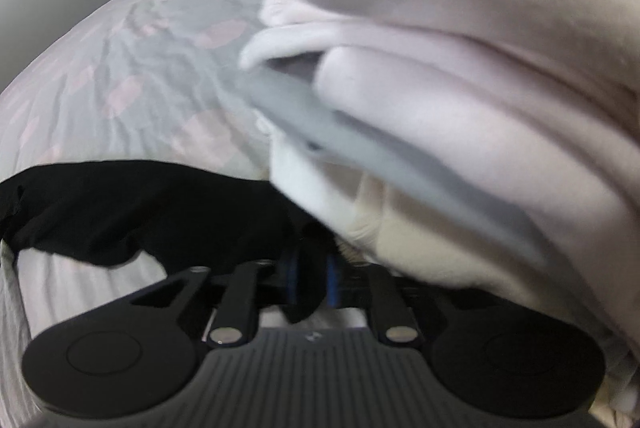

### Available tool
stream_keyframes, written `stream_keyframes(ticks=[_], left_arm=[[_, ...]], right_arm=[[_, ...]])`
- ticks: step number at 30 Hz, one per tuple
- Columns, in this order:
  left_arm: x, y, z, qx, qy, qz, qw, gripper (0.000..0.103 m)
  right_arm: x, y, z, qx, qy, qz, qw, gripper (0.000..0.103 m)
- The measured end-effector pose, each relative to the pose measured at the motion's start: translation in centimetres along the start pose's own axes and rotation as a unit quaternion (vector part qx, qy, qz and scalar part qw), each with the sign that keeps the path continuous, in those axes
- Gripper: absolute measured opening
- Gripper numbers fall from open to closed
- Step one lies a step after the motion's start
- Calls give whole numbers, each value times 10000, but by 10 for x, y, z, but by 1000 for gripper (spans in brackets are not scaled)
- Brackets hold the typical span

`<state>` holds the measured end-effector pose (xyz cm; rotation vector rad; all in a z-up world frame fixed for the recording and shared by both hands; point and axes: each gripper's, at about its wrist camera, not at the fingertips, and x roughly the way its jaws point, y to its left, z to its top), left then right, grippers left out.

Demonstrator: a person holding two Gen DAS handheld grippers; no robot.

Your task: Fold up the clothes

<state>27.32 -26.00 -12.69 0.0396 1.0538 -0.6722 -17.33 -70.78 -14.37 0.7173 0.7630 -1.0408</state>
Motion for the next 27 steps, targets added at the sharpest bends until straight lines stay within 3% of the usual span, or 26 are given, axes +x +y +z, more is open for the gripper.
stream_keyframes(ticks=[8,17,27], left_arm=[[-3,0,4,156,-157,-18,9998,20],[-14,17,7,136,-352,12,9993,20],[-24,50,15,-223,-554,62,9982,20]], right_arm=[[-52,29,9,-496,-528,256,9970,5],[-111,93,74,-1109,-1056,720,9856,4],[-172,216,146,-2078,-1589,1206,9576,4]])
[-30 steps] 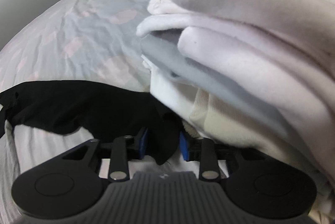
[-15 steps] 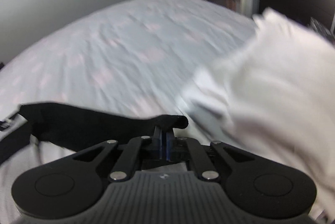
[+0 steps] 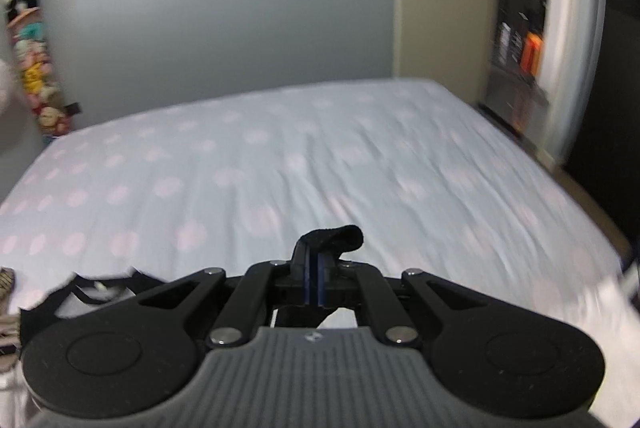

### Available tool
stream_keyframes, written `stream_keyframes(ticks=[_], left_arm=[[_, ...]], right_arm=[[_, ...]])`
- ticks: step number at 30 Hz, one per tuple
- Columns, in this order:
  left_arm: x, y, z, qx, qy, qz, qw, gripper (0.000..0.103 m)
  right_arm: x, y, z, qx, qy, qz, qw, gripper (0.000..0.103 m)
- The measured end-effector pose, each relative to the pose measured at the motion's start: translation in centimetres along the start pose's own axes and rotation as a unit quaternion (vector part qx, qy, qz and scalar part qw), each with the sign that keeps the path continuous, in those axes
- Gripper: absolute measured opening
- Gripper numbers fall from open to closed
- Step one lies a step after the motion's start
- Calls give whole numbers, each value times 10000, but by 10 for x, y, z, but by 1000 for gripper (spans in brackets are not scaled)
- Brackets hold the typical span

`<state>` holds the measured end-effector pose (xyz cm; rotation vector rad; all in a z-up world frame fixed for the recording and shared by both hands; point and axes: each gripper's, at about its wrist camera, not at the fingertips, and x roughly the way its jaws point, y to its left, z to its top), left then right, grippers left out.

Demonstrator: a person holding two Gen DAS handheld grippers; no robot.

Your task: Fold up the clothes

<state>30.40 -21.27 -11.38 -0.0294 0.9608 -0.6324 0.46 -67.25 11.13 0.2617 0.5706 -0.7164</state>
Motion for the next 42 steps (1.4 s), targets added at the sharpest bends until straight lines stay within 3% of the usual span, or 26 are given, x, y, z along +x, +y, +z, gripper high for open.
stream_keyframes(ticks=[6,14,28,42], left_arm=[[-1,6,4,-46,-44,-66,10000,20],[2,13,8,-111,-20,-81,9999,20],[6,40,16,-510,-103,-150,9985,20],[19,35,15,-339,-88,-292,9990,20]], right_arm=[[-2,75,59,-615,-285,510,9964,4],[4,181,67,-1332,-225,1412,9807,4],[76,319,5,-2356,643,2239,9435,4],[147,413,-93,-3339,1566,2867,8842,4]])
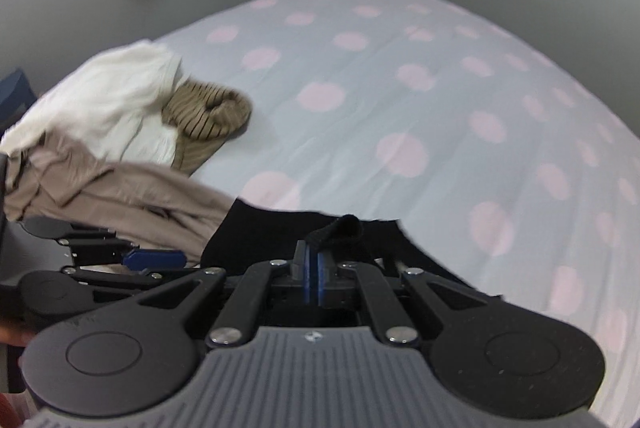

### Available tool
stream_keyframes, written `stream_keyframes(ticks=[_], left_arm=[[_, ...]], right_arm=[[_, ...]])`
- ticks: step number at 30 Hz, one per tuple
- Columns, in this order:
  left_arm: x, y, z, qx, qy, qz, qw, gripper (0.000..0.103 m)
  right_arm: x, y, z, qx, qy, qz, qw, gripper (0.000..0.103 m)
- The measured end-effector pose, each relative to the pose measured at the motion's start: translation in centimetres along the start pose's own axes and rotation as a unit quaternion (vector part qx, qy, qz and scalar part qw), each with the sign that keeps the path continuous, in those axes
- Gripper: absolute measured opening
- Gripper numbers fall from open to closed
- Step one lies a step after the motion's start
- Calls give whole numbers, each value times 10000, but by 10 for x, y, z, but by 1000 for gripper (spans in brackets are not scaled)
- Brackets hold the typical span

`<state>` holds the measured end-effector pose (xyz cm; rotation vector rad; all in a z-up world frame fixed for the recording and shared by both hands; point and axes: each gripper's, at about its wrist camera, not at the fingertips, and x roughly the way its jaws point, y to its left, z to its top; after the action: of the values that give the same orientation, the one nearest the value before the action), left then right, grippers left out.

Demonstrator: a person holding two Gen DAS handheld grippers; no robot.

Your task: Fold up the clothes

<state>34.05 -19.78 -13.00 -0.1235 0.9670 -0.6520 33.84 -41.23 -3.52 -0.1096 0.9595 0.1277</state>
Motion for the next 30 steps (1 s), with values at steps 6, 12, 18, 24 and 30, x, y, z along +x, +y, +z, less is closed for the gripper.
stream_keyframes(ticks=[6,12,18,24,30], left_arm=[[5,0,-1,63,-27,-115,9999,20],[12,-2,-3,38,-9,-202,9998,26],[17,-7,-5,8,36,-182,9998,27],[20,-13,-7,137,80,-93,9998,27],[26,-7,-5,-11,192,80,9998,27]], right_arm=[[44,11,-1,-13,237,181,9996,5],[43,2,-7,209,134,368,9990,11],[30,-19,-32,309,137,287,9990,11],[48,-19,-56,-223,237,238,9992,24],[66,7,-61,-1081,60,383,9934,24]])
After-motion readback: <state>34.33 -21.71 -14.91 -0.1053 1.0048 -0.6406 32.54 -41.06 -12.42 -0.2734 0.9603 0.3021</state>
